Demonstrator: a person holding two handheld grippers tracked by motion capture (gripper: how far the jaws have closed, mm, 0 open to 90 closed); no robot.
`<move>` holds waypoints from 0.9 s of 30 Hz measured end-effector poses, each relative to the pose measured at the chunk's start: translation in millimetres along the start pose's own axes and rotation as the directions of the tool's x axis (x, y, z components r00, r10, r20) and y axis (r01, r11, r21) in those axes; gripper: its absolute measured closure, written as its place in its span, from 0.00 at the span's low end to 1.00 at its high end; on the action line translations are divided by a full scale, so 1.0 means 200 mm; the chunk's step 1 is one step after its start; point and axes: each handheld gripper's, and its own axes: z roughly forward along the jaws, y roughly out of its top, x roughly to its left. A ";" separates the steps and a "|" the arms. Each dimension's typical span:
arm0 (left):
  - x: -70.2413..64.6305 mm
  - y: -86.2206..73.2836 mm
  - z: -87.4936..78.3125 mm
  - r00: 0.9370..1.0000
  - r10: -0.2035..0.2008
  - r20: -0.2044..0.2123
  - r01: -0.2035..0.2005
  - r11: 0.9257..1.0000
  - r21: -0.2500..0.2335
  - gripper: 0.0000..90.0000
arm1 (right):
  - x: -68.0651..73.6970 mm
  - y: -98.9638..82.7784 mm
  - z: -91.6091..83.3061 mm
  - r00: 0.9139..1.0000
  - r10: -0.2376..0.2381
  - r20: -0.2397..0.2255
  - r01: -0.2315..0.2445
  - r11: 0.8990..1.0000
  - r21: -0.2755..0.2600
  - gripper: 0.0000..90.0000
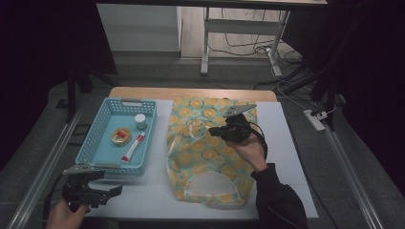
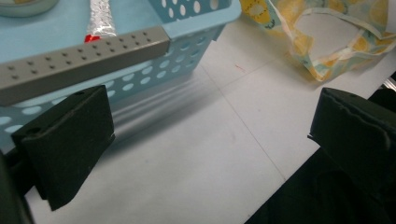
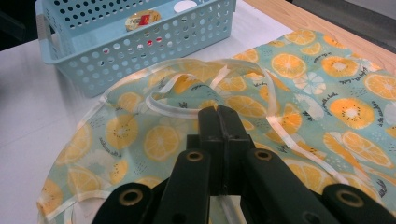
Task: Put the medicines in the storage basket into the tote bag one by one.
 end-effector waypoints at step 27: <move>0.17 0.24 0.06 0.997 0.017 -0.071 -0.018 1.000 -0.002 0.01 | -0.01 0.00 0.00 1.000 0.005 -0.009 -0.005 1.000 0.000 1.00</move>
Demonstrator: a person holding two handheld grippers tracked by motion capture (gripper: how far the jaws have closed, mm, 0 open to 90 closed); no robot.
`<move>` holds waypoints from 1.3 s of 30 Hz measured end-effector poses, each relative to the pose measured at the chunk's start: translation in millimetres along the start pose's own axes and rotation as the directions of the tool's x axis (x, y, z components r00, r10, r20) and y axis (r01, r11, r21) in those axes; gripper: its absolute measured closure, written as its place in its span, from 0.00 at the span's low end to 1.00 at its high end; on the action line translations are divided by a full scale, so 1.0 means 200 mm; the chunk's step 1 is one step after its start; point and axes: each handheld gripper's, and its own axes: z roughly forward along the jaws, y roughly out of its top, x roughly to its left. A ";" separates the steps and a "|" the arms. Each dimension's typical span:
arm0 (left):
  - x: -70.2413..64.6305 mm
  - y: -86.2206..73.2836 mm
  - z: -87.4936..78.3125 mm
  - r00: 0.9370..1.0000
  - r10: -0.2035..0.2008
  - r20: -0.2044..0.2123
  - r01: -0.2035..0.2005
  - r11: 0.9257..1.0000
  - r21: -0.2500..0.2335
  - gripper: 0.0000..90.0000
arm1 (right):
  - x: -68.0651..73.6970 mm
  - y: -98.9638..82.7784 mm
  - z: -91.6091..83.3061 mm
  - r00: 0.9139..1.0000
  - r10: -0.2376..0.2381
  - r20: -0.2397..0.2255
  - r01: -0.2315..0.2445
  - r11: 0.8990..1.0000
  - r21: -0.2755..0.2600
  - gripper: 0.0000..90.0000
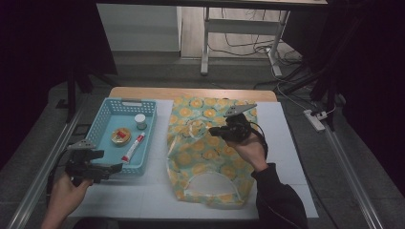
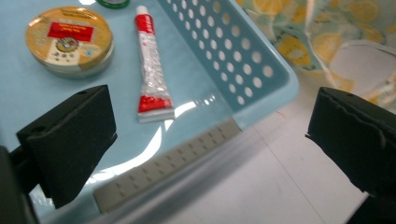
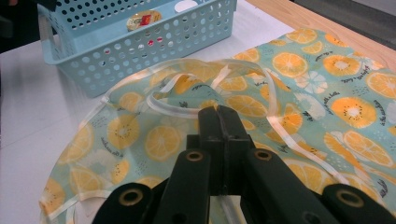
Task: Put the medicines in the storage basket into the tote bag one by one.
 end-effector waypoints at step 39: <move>0.28 0.37 0.31 0.991 -0.003 -0.135 0.023 0.989 0.146 0.00 | -0.01 0.00 -0.01 1.000 0.003 0.005 -0.003 1.000 -0.013 1.00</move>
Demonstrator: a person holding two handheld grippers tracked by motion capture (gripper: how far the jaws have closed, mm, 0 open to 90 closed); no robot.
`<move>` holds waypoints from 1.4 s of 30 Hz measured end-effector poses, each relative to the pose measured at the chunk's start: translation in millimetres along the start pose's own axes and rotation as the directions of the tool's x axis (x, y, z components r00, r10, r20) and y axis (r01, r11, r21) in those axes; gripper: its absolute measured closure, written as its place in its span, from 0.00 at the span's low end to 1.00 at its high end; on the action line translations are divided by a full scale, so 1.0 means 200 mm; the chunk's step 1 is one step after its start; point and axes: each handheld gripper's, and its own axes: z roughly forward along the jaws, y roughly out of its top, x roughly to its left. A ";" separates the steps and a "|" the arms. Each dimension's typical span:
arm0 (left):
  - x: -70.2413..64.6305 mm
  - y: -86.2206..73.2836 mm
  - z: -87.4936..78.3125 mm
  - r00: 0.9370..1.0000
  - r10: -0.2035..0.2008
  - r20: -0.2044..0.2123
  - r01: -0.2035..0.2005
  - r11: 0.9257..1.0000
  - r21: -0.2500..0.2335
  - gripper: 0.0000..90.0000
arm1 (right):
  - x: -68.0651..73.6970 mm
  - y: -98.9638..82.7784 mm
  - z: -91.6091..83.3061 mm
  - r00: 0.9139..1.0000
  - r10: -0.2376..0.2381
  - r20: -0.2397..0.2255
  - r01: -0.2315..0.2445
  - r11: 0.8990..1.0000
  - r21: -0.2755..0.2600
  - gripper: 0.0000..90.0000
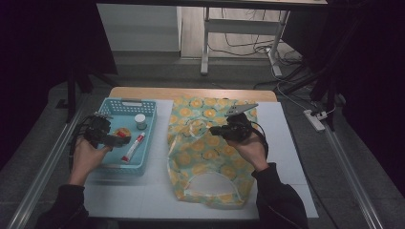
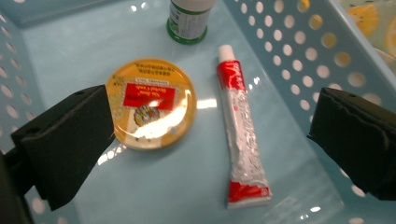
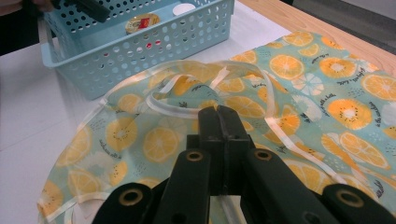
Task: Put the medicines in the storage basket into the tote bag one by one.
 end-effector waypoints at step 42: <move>0.14 0.09 0.31 0.992 -0.073 -0.102 0.098 0.959 0.264 0.23 | 0.00 0.00 0.00 1.000 -0.012 -0.006 0.012 1.000 -0.001 1.00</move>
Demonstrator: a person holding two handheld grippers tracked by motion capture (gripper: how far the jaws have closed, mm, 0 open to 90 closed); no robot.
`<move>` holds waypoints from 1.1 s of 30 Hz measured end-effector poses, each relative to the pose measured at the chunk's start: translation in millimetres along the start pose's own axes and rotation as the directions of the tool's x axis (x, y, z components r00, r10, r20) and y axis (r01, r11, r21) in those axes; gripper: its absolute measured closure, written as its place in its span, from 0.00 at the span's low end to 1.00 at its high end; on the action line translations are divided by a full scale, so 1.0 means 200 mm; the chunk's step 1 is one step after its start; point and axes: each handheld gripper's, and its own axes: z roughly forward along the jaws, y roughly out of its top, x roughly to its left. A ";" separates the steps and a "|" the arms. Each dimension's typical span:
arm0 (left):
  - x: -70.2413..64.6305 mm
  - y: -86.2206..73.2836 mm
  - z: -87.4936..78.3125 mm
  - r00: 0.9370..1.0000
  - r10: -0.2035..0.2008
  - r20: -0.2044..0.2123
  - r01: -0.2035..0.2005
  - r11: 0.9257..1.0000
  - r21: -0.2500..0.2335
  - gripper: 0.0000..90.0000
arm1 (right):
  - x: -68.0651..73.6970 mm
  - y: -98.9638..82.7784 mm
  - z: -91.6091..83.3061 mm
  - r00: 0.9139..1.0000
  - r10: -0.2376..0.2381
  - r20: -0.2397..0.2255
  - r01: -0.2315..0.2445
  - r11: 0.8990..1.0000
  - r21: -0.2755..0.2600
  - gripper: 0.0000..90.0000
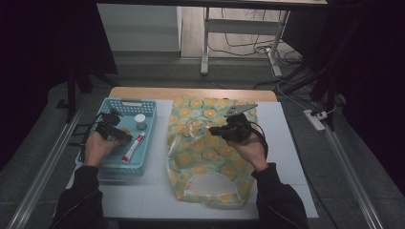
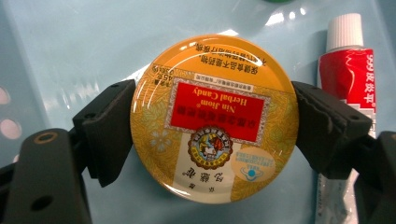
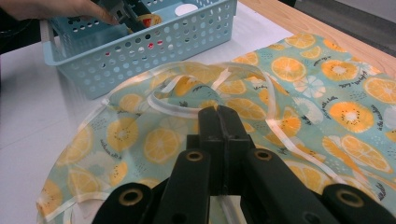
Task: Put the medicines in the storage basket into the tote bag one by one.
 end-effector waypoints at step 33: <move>-0.17 -0.06 -0.32 0.977 0.172 0.127 -0.146 0.970 -0.193 0.23 | 0.00 0.00 -0.01 1.000 -0.007 0.010 0.007 1.000 -0.013 1.00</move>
